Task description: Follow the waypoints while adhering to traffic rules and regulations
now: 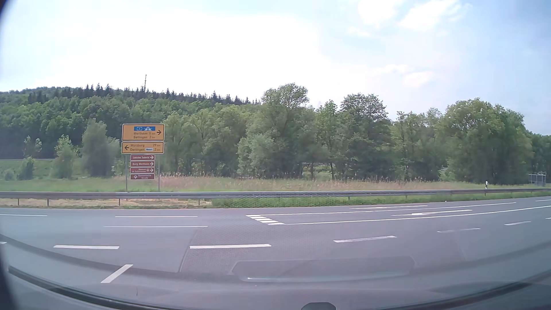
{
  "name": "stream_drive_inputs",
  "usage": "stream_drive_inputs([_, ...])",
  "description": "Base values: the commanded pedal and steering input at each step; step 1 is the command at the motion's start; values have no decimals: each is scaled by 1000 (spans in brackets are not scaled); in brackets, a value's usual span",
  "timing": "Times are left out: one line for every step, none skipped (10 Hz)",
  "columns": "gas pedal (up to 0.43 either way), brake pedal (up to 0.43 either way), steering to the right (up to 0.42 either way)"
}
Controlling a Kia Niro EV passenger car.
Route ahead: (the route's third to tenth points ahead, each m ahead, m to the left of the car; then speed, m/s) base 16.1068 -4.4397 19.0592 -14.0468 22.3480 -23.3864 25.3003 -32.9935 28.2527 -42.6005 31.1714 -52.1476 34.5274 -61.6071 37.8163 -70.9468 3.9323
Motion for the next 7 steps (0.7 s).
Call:
stream_drive_inputs([0, 0, 227])
stream_drive_inputs([0, 0, 245])
stream_drive_inputs([138, 0, 269])
stream_drive_inputs([197, 0, 291])
stream_drive_inputs([209, 0, 314])
stream_drive_inputs([228, 0, 339])
stream_drive_inputs([260, 0, 364])
